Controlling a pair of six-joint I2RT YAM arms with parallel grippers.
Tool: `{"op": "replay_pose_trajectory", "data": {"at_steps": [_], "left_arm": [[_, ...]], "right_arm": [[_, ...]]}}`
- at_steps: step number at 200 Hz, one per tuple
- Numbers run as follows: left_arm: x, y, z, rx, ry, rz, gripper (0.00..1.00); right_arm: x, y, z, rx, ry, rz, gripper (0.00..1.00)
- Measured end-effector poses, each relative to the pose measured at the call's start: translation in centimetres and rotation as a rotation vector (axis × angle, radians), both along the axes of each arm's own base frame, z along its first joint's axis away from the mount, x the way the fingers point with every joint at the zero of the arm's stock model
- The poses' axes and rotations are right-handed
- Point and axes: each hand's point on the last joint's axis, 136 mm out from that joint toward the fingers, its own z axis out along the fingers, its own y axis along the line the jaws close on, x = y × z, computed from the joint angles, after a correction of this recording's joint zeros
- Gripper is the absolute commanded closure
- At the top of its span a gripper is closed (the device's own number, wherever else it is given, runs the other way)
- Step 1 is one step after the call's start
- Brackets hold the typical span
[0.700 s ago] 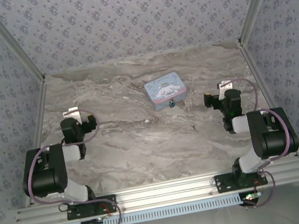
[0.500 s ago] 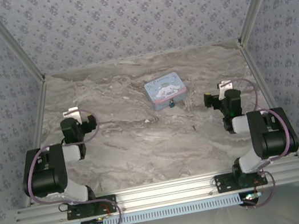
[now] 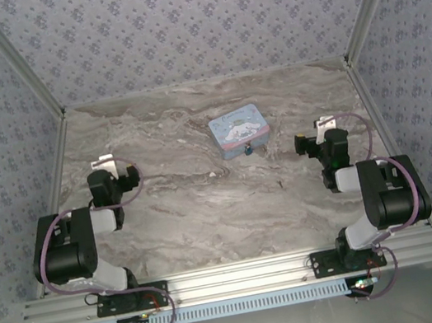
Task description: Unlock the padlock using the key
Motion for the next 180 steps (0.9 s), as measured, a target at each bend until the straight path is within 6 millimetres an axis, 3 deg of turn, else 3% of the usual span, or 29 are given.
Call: {"op": "replay_pose_trajectory", "data": {"at_steps": [22, 38, 52, 76, 93, 108, 126, 145, 161, 180], "left_arm": [[-0.3, 0.0, -0.1, 0.0, 0.015, 0.0, 0.0], [-0.8, 0.0, 1.2, 0.002, 0.011, 0.002, 0.0], [-1.2, -0.2, 3.9, -0.008, -0.03, 0.006, 0.01], [-1.4, -0.8, 10.0, -0.089, -0.129, 0.014, 0.0], [-1.6, -1.3, 13.6, -0.19, -0.183, 0.017, 0.01], [-2.1, -2.3, 15.1, -0.296, -0.197, -0.001, 0.01], [-2.9, -5.1, 14.9, -0.414, -0.156, -0.065, 0.01], [-3.9, -9.2, 13.8, -0.504, -0.094, -0.16, 0.01], [-5.0, -12.4, 12.8, -0.557, -0.037, -0.233, 0.0], [-6.0, -15.4, 11.9, -0.593, 0.015, -0.297, 0.01]], "right_arm": [[-0.2, -0.3, -0.3, -0.004, 0.025, -0.014, 0.0], [-0.4, -0.5, 0.3, -0.002, 0.061, -0.031, 0.0], [-0.1, -0.6, 2.6, 0.014, 0.061, -0.043, 0.0], [0.2, 0.5, 8.4, 0.056, 0.024, -0.035, 0.0], [-0.2, 2.9, 11.4, 0.098, 0.044, 0.014, 0.0], [-1.0, 5.8, 12.3, 0.121, 0.114, 0.074, 0.0], [-2.8, 9.7, 11.6, 0.125, 0.239, 0.163, 0.02], [-5.4, 13.1, 8.9, 0.101, 0.418, 0.242, 0.11], [-7.2, 13.9, 5.8, 0.081, 0.569, 0.259, 0.18], [-9.2, 13.4, 1.9, 0.051, 0.75, 0.236, 0.26]]}}
